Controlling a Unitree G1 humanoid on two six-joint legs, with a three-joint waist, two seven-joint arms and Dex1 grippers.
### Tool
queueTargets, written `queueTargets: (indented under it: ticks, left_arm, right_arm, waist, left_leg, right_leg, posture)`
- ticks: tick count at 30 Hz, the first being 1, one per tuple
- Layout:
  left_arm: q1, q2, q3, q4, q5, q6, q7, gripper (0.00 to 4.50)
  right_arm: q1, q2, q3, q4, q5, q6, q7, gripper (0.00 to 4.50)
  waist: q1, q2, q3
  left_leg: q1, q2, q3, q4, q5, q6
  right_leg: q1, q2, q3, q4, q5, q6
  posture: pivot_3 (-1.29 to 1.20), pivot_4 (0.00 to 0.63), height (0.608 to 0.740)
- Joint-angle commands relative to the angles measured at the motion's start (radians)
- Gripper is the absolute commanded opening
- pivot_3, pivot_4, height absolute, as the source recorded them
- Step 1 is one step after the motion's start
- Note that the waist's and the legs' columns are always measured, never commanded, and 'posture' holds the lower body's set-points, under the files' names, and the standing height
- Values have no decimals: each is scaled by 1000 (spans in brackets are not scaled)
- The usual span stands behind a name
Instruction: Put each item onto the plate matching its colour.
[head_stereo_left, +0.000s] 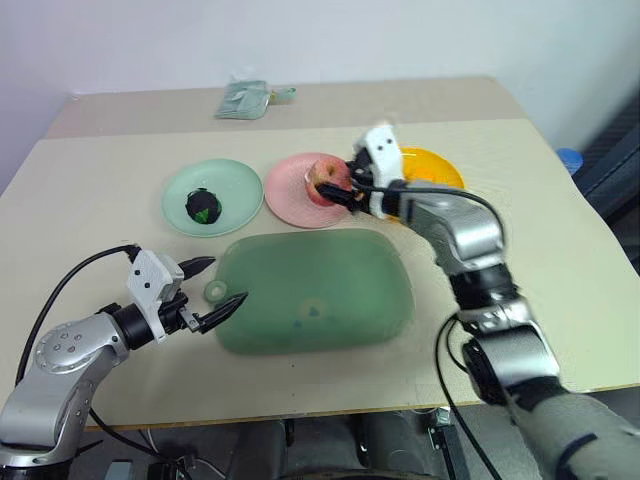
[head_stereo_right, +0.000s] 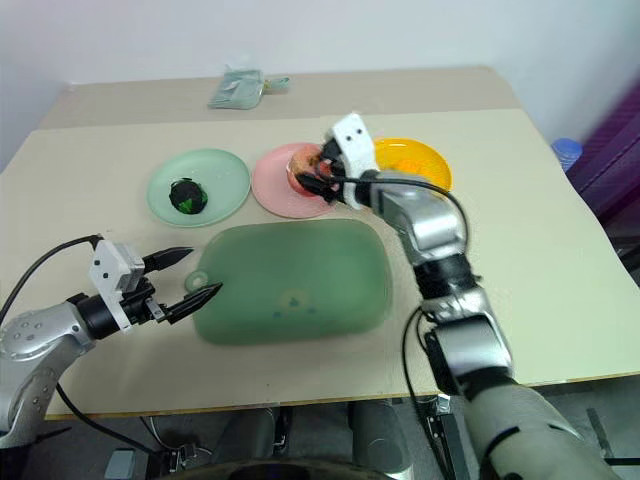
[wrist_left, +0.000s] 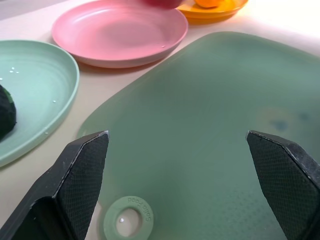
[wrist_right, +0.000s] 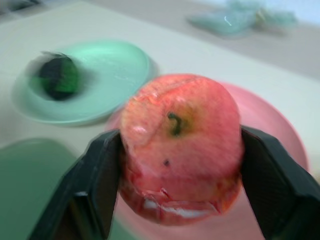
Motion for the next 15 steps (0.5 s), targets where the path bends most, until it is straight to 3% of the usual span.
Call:
queueTargets:
  ticks: [1,2,5,11,15]
  left_arm:
    - [0,-7,27,-60,-9,10,38,4500]
    - [6,-10,38,-64,-11,9,46,4500]
    - [19,-28,77,-74,-17,11,84,4500]
    - [57,-37,215,46,65,-12,186,4500]
    - [73,-25,280,141,112,-54,202,4500]
  right_arm:
    - [-74,9,-42,144,-28,-96,-29,4161]
    - [-78,3,-48,146,-28,-116,-20,4461]
    - [-36,-62,-70,66,-15,-185,60,4461]
    - [264,-362,-167,-220,60,-258,332,4461]
    - [453,-527,-278,-322,126,-209,416,4461]
  waist:
    - [1,0,0]
    - [2,0,0]
    - [-2,0,0]
    - [15,0,0]
    - [14,0,0]
  left_leg:
    - [-1,0,0,0,0,0]
    - [-1,0,0,0,0,0]
    - [-3,0,1,0,0,0]
    - [-3,0,0,0,0,1]
    - [-1,0,1,0,-1,1]
  right_leg:
    - [0,-1,0,0,0,0]
    - [-1,-1,0,0,0,0]
    - [-2,-2,0,0,0,0]
    - [-1,-1,-1,-2,0,0]
    - [0,0,-1,-2,0,0]
  posture:
    - [0,150,740]
    - [0,150,740]
    - [0,150,740]
    - [0,150,740]
    - [0,150,740]
